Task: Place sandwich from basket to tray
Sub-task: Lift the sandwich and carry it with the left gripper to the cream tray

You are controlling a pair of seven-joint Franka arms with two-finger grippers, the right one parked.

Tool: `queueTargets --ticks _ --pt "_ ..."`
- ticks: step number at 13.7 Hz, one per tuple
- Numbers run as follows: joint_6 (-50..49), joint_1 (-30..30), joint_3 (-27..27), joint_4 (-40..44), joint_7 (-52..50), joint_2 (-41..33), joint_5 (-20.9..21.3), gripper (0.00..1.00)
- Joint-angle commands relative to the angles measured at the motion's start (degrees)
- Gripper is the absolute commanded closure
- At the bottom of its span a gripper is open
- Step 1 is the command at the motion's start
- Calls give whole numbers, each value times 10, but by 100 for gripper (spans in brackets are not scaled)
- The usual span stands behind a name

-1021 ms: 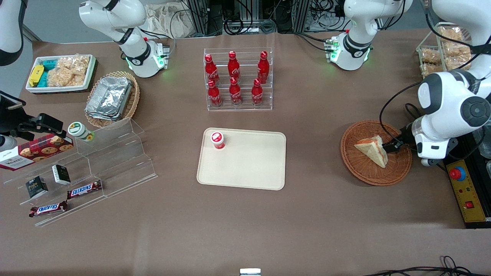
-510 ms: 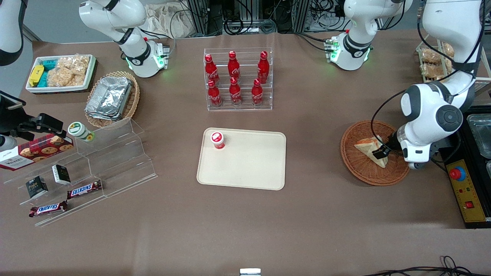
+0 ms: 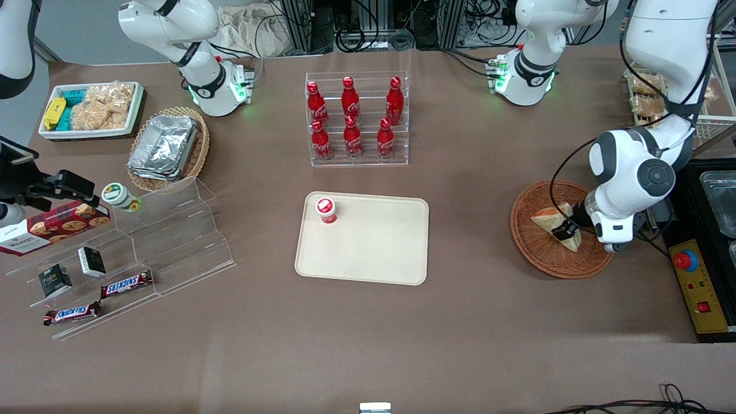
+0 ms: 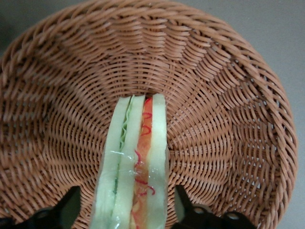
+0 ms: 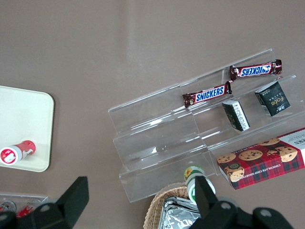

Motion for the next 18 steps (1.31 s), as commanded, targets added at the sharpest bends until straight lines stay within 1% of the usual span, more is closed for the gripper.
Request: queueTargets --ticks 1,2,4,5,8,10,11,12,14,16,17,18 --pt "11 -3 -2 -5 -22 -5 -4 43" --pt "7 -3 -2 -4 -21 -7 -4 52" --pt "-12 -3 -5 7 -17 -23 -2 60" --pt "-44 -4 -8 24 -14 -34 2 61" --pt "-191 -14 -55 128 -9 -57 5 63" --pt "-278 -19 -110 201 -9 -63 5 64" --pt "-295 -20 -147 227 -9 -65 5 65" --pt "-297 -21 -183 241 -12 -64 5 68" --pt "-289 -21 -244 250 -8 -57 9 72" --pt "-270 -27 -297 251 -9 -31 53 72" --pt "-257 -39 -307 252 -9 -11 69 72" --pt "-240 -66 -308 252 -11 8 91 72"
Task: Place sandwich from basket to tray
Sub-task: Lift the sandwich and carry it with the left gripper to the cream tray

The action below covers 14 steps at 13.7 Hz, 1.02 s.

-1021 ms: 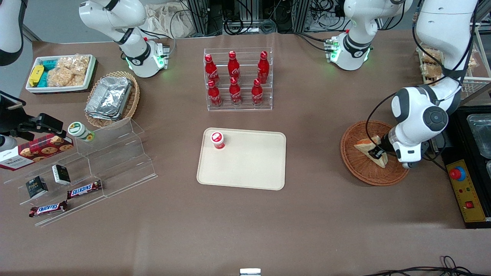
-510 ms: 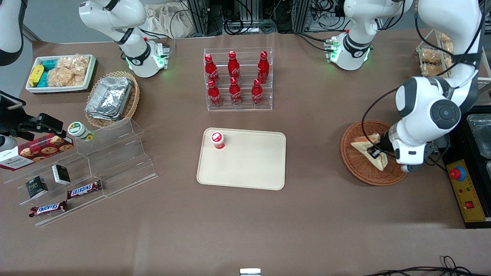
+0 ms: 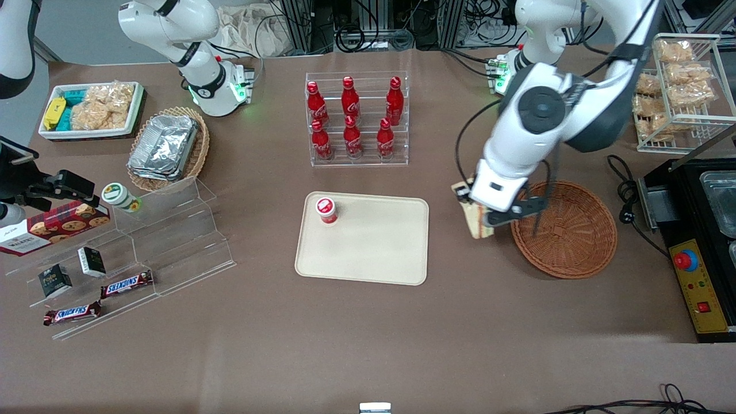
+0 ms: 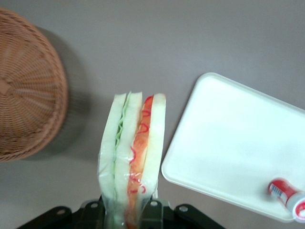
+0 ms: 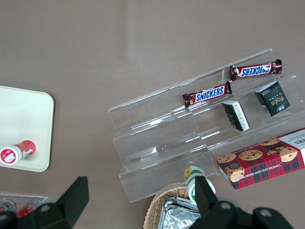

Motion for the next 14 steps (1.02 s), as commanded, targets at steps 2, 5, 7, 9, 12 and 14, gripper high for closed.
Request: queueTargets --ticks 2,5,7,9,12,14 --pt "46 -61 -8 31 -13 104 82 72" --pt "48 -97 -7 90 -53 206 164 72" --pt "49 -105 -7 123 -74 260 211 72" --pt "55 -112 -7 154 -78 301 237 72" --pt "87 -127 -2 160 -92 330 258 72" --pt "88 -127 -2 159 -102 332 266 34"
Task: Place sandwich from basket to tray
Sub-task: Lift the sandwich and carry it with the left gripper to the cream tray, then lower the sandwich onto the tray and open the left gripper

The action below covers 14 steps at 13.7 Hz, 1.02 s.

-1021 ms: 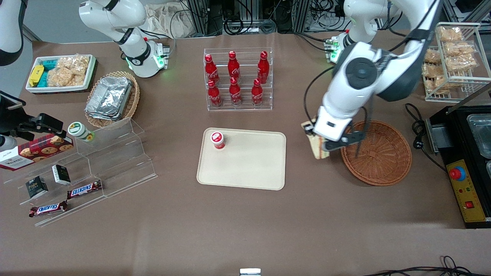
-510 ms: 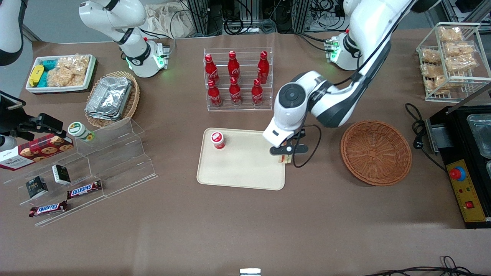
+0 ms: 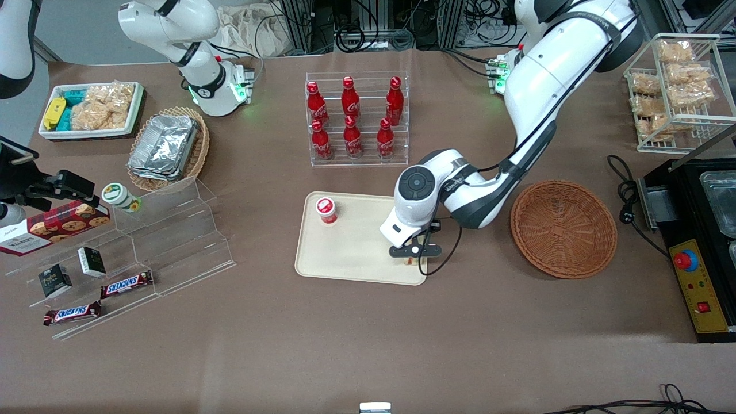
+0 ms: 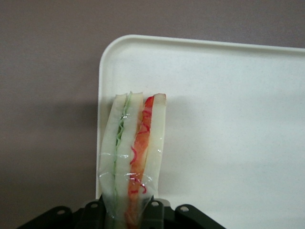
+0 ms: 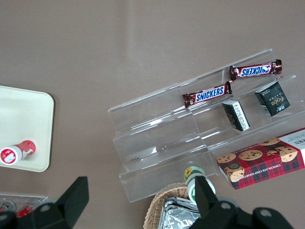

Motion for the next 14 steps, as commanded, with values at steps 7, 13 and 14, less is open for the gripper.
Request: queueTargets --ticks 7,13,14 --pt "-52 55 2 17 -80 -138 -49 0" --pt "-144 165 1 0 71 -265 -139 0" --pt "-174 190 1 0 125 -280 -159 0"
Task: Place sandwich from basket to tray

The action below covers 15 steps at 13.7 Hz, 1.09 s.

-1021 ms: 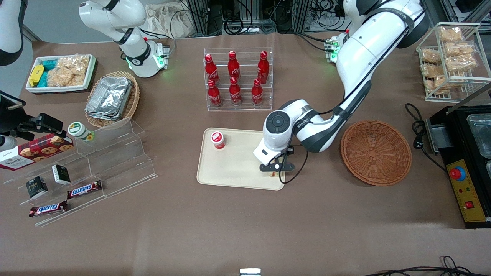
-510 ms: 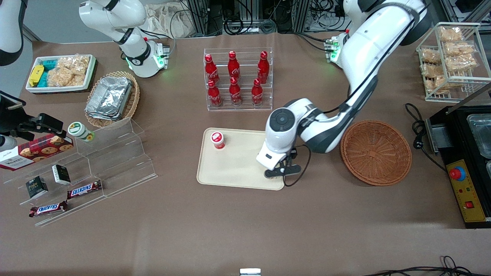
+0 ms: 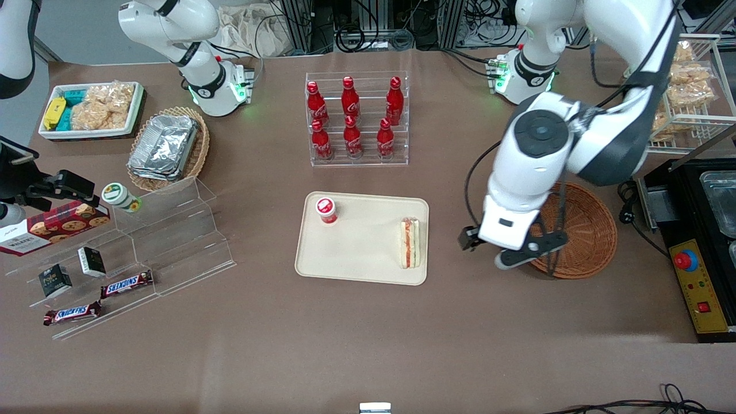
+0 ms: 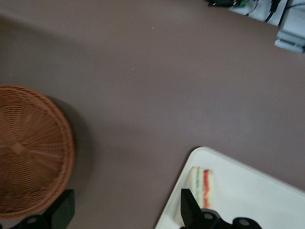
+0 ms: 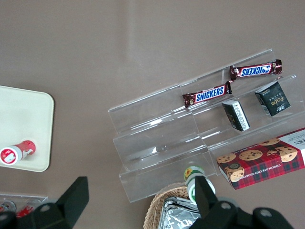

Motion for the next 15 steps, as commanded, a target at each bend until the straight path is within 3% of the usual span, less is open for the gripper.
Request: queueTargets --ticks 1,5,7,10,13,15 --pt "-54 59 -1 -27 126 -55 -53 0" --pt "-138 123 10 -28 295 -112 -88 0" --pt "-161 90 91 -28 352 -145 -117 0" --pt "-188 -20 276 -45 450 -196 -154 0" --pt "-186 -66 365 -101 480 -260 -174 0" --pt "-192 -72 379 -114 482 -284 -180 0"
